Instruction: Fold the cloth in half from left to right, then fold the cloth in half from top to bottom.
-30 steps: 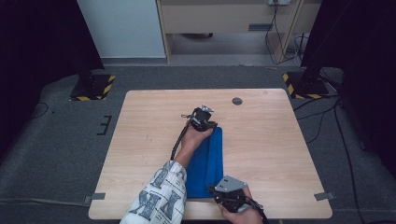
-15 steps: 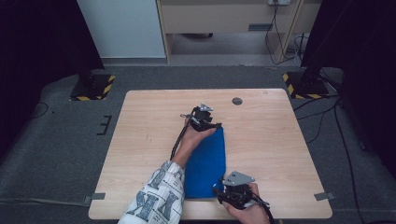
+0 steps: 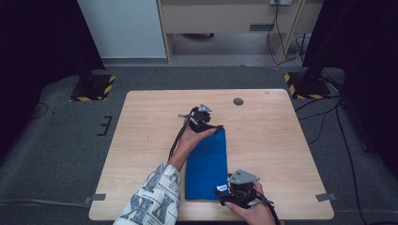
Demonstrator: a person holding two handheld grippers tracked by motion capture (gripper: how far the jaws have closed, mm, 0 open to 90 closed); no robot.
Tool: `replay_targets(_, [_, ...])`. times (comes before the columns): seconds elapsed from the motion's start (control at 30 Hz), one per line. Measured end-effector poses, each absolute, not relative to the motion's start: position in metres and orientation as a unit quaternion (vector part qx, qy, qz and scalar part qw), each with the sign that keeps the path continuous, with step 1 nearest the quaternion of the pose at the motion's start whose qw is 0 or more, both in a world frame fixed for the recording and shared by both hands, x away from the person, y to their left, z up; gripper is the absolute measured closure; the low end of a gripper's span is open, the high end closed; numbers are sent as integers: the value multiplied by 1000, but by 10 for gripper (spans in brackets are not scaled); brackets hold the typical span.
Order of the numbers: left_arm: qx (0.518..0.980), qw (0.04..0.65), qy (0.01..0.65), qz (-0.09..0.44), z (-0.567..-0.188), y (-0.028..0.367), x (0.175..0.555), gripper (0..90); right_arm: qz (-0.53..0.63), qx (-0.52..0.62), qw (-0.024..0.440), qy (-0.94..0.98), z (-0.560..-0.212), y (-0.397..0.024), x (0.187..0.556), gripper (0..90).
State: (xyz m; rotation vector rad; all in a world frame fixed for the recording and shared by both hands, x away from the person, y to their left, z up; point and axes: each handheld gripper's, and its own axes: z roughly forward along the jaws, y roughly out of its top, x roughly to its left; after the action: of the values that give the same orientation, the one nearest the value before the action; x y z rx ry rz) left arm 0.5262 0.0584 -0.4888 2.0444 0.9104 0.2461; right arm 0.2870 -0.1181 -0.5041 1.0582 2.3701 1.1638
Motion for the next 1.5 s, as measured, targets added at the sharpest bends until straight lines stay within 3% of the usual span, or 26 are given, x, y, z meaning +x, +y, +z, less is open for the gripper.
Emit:
replay_targets(0.4, [824, 424, 358, 111, -481, 68, 516, 126, 399, 375, 163, 821, -506, -117, 308, 127])
replay_targets(1.1, [827, 403, 370, 130, -479, 128, 488, 88, 387, 379, 169, 823, -499, -129, 394, 91])
replay_targets(1.33, [821, 404, 383, 125, -490, 139, 496, 115, 387, 388, 170, 819, -491, -135, 438, 206])
replay_targets(1.5, [821, 410, 375, 134, -496, 138, 501, 117, 382, 383, 174, 823, -490, -133, 462, 348])
